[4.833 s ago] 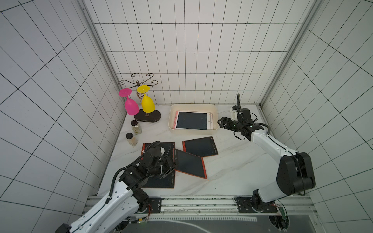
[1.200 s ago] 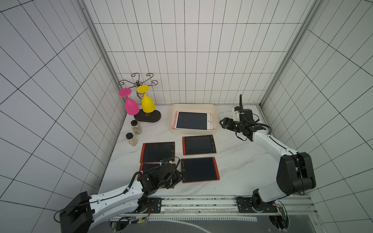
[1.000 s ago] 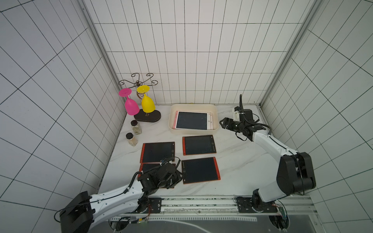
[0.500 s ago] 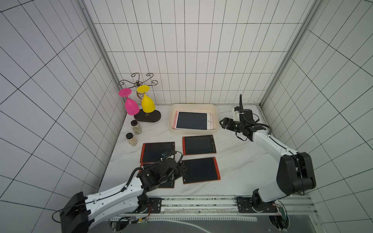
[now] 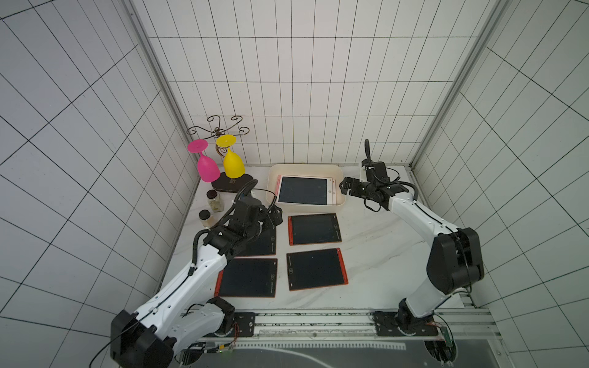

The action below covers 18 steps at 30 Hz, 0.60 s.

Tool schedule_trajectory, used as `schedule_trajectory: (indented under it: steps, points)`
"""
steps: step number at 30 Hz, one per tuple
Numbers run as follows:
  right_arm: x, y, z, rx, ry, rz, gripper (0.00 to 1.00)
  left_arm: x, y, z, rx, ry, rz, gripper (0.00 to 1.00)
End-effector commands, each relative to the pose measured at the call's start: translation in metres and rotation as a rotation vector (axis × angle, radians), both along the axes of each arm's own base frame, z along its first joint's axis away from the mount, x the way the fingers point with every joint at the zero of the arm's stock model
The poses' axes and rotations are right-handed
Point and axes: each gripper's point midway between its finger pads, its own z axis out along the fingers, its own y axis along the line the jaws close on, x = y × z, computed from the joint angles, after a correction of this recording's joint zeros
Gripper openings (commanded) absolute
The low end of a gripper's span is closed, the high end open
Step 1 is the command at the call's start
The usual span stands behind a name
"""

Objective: Take out the writing tablet from the storage box
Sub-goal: Pick up the writing tablet from the storage box.

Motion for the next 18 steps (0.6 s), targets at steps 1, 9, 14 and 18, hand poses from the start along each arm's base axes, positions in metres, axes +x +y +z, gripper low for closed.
schedule_trajectory:
  steps: [1, 9, 14, 18]
  points:
    - [0.020, 0.019, 0.011, -0.025, -0.018, 0.016, 0.98, 0.031, 0.008, 0.009, 0.149, -0.014, -0.114, 0.97]
    - [0.066, 0.059, -0.019, -0.088, 0.000, 0.066, 0.93, 0.122, 0.023, -0.016, 0.334, 0.037, -0.120, 0.97]
    - [0.085, 0.066, -0.045, -0.132, 0.019, 0.042, 0.91, 0.156, 0.033, -0.055, 0.413, 0.099, -0.091, 0.97]
    - [0.092, 0.067, -0.063, -0.161, 0.038, 0.010, 0.90, 0.167, 0.031, -0.085, 0.378, 0.152, -0.120, 0.92]
